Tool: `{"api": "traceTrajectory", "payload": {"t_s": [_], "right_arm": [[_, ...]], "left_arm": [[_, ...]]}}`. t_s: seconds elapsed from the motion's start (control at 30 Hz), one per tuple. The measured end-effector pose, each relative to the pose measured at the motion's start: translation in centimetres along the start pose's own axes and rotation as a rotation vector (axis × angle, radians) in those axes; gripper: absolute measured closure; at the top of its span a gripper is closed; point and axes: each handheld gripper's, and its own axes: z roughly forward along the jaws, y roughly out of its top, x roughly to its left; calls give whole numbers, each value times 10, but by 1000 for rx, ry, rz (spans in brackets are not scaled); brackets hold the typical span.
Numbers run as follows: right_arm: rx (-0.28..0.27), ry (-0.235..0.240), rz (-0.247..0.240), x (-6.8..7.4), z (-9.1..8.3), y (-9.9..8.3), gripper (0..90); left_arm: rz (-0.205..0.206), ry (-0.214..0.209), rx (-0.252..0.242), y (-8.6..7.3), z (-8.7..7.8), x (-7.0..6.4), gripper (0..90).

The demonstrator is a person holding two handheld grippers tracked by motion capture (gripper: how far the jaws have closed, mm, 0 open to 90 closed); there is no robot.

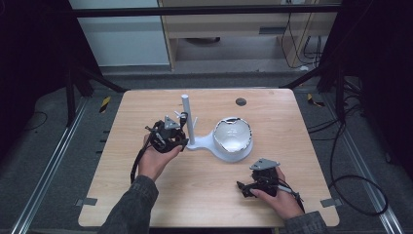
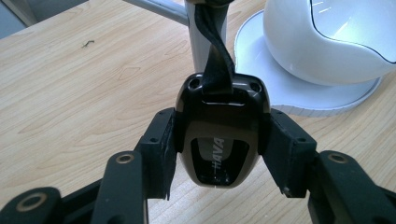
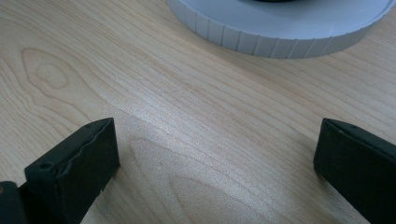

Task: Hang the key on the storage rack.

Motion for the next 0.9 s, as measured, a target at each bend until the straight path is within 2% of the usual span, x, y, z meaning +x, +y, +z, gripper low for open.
{"api": "traceTrajectory", "payload": {"t_s": [0.17, 0.37, 0.7, 0.9], "right_arm": [[0, 0, 0, 0, 0, 0, 4], [0, 0, -1, 0, 0, 0, 4], [0, 0, -1, 0, 0, 0, 4], [0, 0, -1, 0, 0, 0, 5]], "left_arm": [[-4, -4, 1, -1, 1, -1, 468], [-14, -5, -3, -5, 0, -1, 414], [-12, -2, -14, -14, -6, -2, 276], [-13, -8, -16, -17, -10, -2, 231]]}}
